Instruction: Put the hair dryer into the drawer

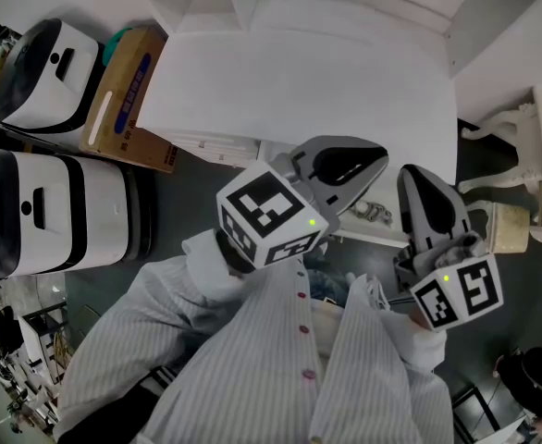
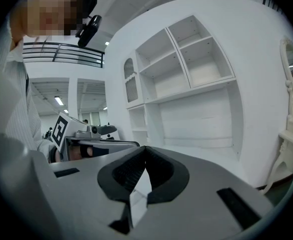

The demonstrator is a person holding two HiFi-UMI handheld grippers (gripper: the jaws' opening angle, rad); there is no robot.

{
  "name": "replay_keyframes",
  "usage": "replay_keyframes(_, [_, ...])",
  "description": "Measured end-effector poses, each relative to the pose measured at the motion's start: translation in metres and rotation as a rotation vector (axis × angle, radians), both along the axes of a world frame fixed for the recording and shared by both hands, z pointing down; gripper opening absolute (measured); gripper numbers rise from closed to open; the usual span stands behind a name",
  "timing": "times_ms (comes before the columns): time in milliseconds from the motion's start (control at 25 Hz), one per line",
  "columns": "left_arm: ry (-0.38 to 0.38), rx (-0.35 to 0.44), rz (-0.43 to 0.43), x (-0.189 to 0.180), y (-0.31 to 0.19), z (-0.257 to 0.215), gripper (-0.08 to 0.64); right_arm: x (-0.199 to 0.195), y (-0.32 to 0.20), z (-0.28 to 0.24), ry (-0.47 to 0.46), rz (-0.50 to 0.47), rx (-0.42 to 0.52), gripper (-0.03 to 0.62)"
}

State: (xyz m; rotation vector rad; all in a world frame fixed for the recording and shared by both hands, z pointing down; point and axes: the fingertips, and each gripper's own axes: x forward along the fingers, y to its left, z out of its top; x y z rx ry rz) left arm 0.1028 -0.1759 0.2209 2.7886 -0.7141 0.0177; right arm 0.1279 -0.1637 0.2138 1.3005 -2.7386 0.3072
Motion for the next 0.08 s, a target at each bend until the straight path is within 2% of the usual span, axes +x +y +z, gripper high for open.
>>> replay_keyframes(80, [-0.011, 0.011, 0.023, 0.0024, 0.0003, 0.0013, 0.009, 0.0021, -0.0001, -0.0002, 0.001, 0.007, 0.001, 0.011])
